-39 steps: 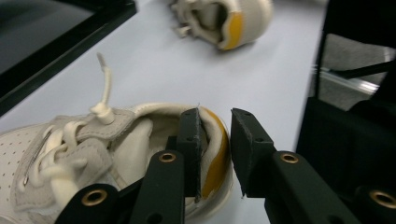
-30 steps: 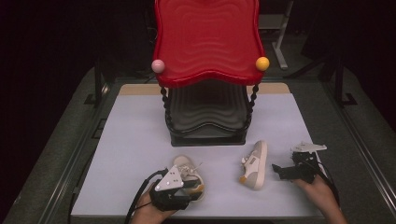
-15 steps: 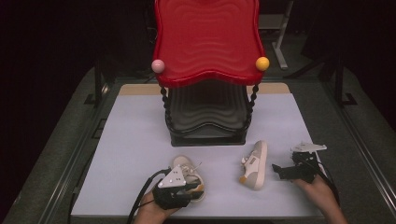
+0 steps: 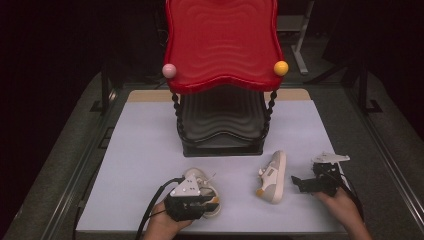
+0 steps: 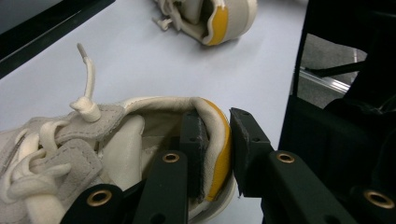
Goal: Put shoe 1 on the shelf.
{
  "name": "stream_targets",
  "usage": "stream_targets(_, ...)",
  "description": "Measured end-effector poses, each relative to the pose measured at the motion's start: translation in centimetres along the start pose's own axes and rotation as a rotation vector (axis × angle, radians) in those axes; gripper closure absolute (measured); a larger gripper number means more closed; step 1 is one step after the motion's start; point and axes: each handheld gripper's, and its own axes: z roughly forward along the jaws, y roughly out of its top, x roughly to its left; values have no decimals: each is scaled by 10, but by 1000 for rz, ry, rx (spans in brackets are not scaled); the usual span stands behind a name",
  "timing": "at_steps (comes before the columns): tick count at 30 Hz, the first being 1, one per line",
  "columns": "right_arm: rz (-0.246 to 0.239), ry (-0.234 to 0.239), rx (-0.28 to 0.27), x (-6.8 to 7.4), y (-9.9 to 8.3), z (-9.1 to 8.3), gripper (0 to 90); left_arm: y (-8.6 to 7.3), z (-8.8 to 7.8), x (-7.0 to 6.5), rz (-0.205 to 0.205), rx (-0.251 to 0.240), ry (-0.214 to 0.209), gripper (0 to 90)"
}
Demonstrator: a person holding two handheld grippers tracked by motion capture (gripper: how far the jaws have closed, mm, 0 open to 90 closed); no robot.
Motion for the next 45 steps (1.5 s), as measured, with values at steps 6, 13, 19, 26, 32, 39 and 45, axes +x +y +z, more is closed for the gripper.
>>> stream_targets(6, 1, 0, 1, 0, 0, 0, 0, 16, -7, -3, 48, -13, -23, 765)
stream_targets(13, -1, -1, 0, 0, 0, 0, 0, 32, -14, -4, 78, -23, -37, 765)
stream_targets(19, 0, -1, -2, 0, 0, 0, 0, 49, -22, -4, 118, -23, -33, 765)
stream_targets(26, -1, 0, -3, 0, 0, 0, 0, 70, -33, 2, 156, -49, -28, 765)
stream_targets(32, 0, 0, -3, 0, 0, 0, 0, 84, -38, 6, 185, -66, -27, 765)
stream_targets(39, 0, 0, -4, 0, 0, 0, 0, 99, -35, 14, 230, -63, -20, 765)
stream_targets(45, 0, 0, -4, 0, 0, 0, 0, 113, -30, 29, 268, -55, -4, 765)
